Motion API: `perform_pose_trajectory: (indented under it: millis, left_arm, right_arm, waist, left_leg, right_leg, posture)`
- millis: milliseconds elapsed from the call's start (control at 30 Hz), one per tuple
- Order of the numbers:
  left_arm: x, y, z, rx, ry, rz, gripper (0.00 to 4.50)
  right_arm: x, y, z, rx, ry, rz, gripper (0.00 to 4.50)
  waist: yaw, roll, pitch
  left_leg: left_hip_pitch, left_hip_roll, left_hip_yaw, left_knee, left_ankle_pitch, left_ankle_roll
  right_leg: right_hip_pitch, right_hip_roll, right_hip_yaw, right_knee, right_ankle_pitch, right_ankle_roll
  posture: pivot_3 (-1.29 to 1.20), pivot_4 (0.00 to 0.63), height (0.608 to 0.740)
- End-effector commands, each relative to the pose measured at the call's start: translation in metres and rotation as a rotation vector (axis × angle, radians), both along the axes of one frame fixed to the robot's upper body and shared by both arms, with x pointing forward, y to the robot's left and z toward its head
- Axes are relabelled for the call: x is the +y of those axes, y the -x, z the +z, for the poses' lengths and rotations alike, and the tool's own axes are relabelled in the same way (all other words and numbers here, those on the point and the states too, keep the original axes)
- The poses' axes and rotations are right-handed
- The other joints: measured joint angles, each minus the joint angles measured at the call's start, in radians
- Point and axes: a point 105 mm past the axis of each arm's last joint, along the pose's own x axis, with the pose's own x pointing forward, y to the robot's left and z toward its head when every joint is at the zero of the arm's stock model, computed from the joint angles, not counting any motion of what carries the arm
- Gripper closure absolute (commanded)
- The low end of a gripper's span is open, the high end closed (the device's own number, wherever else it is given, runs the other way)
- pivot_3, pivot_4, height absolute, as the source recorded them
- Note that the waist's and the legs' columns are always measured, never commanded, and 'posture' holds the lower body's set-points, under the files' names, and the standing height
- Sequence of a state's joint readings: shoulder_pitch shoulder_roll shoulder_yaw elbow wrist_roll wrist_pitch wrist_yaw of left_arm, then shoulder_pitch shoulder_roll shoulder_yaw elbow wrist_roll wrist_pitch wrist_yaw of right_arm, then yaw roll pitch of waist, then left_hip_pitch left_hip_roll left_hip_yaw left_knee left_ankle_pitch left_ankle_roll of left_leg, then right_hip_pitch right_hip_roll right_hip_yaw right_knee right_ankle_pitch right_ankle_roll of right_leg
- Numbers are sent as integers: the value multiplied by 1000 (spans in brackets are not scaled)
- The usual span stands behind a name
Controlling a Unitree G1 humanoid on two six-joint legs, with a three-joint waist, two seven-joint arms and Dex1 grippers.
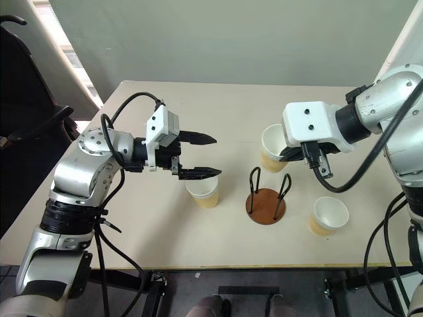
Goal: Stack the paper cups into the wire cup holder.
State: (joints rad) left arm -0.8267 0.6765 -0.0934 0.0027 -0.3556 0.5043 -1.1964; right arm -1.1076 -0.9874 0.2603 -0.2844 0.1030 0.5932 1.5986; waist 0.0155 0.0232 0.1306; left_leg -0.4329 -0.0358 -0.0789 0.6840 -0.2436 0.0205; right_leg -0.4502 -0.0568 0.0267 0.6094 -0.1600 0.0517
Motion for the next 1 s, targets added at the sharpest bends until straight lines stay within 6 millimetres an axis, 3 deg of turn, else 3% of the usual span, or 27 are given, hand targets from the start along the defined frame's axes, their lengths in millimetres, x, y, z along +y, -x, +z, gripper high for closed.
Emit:
perform_pose_trajectory:
  millis: [33,500,600,767,1000]
  left_arm:
    - [-4,2,11,-41,9,-25,0]
    - [-1,5,9,-40,-2,-16,0]
    - [0,6,8,-50,-21,-4,0]
    - [9,12,5,-111,-122,25,0]
    - [22,23,-10,-312,-491,41,0]
  right_arm:
    - [7,14,9,-12,-10,39,4487]
    - [1,-5,-25,6,100,52,4487]
    - [1,-9,-31,3,108,48,3915]
    - [6,-13,-26,-7,34,28,2279]
    - [10,-17,-6,-11,-144,-40,2279]
  waist:
    - [0,0,0]
    - [-1,0,0]
    - [-1,0,0]
    - [-4,0,0]
    - [-4,0,0]
  left_leg:
    - [0,0,0,0,0,0]
    - [4,0,0,-1,3,0]
    - [3,0,0,-1,3,0]
    - [4,0,0,-1,3,0]
    - [4,1,0,-2,4,0]
  right_leg:
    - [0,0,0,0,0,-1]
    - [1,0,0,1,3,-2]
    - [1,0,0,1,4,-1]
    - [1,0,0,1,5,2]
    - [1,1,0,0,2,-5]
  posture:
    - [0,150,740]
    - [0,150,740]
    - [0,150,740]
    - [0,150,740]
    - [0,150,740]
